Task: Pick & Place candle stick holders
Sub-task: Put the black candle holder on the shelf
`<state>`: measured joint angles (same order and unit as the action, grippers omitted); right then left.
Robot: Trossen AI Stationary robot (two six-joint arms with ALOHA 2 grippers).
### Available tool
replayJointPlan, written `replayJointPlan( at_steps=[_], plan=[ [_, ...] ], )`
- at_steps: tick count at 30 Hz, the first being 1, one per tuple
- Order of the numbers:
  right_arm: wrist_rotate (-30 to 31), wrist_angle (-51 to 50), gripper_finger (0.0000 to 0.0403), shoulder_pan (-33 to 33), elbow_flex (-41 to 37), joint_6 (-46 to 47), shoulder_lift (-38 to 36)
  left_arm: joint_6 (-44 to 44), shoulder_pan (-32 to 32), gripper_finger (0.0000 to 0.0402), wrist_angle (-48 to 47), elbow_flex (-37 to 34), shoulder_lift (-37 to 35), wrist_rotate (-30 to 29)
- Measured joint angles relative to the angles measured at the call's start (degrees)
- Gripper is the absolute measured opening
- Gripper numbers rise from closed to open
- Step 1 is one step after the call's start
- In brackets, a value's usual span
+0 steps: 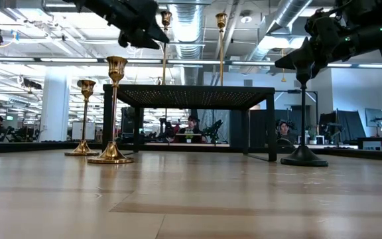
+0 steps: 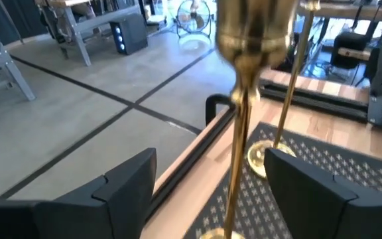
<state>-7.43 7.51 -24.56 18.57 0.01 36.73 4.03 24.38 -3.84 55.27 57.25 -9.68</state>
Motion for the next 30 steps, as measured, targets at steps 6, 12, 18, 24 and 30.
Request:
replayJointPlan(
  at_steps=[6, 12, 18, 24, 30],
  plan=[
    [0.01, 0.02, 0.0001, -0.02, 0.0, 0.0, 0.0, -0.48, -1.07, 0.0281, -6.03, 0.0, -4.94, -0.12],
    [0.01, 0.0, 0.0001, -0.02, 0.0, 0.0, 0.0, -0.46, -3.3, 0.0281, -12.42, 0.0, -10.48, 0.02],
    [0.0, 0.01, 0.0001, -0.02, 0.0, 0.0, 0.0, -0.45, -5.21, 0.0281, -19.5, 0.02, -15.94, 2.72],
    [0.0, 0.02, 0.0001, 0.0, 0.0, 0.0, 0.0, -0.46, -6.59, 0.028, -26.84, 0.02, -19.35, 16.95],
    [-0.01, 0.02, 0.0001, 0.0, 0.0, 0.0, 0.0, -0.29, -9.41, 0.0267, -28.32, -1.81, -19.57, 36.26]
  ],
)
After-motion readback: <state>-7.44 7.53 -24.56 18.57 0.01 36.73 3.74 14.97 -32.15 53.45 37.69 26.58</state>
